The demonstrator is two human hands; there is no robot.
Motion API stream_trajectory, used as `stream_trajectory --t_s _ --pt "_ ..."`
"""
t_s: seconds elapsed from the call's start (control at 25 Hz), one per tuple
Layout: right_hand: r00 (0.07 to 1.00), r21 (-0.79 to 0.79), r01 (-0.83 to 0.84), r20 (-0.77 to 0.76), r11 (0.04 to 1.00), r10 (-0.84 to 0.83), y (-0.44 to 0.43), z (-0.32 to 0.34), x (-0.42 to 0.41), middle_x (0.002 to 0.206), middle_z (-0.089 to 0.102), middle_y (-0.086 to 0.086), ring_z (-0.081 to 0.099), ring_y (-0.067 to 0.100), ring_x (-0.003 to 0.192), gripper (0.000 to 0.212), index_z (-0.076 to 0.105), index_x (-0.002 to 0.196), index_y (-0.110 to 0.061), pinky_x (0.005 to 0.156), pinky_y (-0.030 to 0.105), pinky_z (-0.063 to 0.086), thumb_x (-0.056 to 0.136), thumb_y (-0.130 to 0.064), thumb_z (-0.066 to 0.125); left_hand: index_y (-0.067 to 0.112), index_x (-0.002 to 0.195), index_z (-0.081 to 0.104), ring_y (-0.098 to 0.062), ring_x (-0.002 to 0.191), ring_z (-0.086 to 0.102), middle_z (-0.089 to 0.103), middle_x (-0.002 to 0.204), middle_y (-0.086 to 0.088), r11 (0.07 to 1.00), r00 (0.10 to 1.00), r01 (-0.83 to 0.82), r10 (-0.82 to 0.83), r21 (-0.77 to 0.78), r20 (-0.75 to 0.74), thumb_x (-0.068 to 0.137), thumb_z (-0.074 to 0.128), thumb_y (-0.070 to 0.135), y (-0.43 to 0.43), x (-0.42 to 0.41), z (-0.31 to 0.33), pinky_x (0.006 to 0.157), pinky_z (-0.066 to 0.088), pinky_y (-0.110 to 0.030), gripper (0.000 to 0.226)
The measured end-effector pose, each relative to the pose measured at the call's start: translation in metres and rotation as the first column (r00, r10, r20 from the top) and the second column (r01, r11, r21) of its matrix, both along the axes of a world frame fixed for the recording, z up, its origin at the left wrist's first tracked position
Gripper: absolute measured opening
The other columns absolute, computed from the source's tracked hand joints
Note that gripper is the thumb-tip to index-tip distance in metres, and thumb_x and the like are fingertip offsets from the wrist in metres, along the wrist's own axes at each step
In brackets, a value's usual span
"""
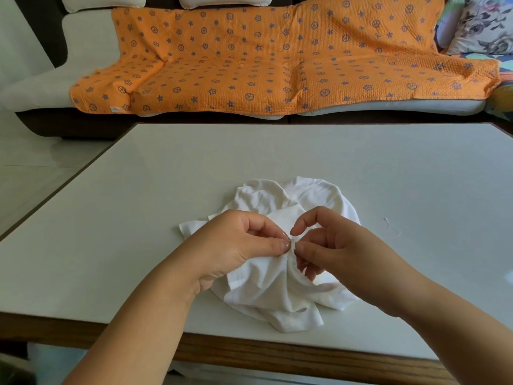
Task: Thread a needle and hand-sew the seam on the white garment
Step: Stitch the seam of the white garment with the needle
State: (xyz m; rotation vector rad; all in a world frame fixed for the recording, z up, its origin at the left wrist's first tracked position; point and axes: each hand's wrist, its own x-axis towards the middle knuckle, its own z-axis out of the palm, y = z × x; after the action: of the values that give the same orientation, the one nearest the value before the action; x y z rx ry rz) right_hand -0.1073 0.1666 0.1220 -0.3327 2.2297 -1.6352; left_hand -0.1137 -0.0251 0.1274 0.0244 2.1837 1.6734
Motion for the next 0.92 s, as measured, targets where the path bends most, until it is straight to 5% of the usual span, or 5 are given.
stream_trajectory --t_s 0.32,0.6,0.84,0.92 --pt "1.000 -0.009 0.009 0.028 1.000 -0.009 0.002 0.000 -0.005 0.065 0.063 -0.003 0.056 0.008 0.061 0.007 0.068 0.087 -0.014 0.063 0.016 0.049 0.089 -0.021 0.066 0.021 0.074 0.078 -0.004 0.085 0.070 0.076 0.083 0.002 1.000 1.000 0.008 -0.008 0.026 -0.003 0.064 0.080 0.027 -0.003 0.000 0.005 0.089 0.047 -0.021 0.012" --pt "1.000 -0.089 -0.007 0.004 0.996 0.008 0.000 0.005 0.002 0.080 0.072 0.012 0.069 0.015 0.071 0.009 0.066 0.098 -0.015 0.071 0.020 0.055 0.095 -0.014 0.057 0.017 0.085 0.078 -0.007 0.091 0.072 0.078 0.088 0.001 1.000 1.000 0.003 -0.003 -0.012 0.010 0.077 0.079 0.018 -0.002 -0.001 0.002 0.090 0.050 -0.019 0.008" --pt "0.957 0.004 0.251 -0.152 0.968 -0.248 -0.005 -0.003 -0.004 0.081 0.074 -0.002 0.069 0.010 0.070 0.012 0.063 0.089 -0.014 0.063 0.025 0.054 0.096 -0.020 0.056 0.021 0.077 0.078 -0.002 0.086 0.070 0.077 0.084 0.004 1.000 1.000 -0.012 0.012 -0.013 0.011 0.075 0.080 0.019 -0.001 0.000 0.002 0.088 0.047 -0.019 0.004" --pt "0.921 -0.122 0.361 -0.106 0.924 -0.374 0.003 -0.003 -0.013 0.089 0.075 -0.002 0.068 0.010 0.070 0.014 0.061 0.089 -0.010 0.061 0.024 0.049 0.097 -0.017 0.054 0.022 0.076 0.076 -0.002 0.086 0.070 0.076 0.084 0.005 1.000 1.000 -0.007 0.007 -0.017 0.004 0.077 0.079 0.019 -0.002 0.000 0.002 0.089 0.046 -0.020 0.004"
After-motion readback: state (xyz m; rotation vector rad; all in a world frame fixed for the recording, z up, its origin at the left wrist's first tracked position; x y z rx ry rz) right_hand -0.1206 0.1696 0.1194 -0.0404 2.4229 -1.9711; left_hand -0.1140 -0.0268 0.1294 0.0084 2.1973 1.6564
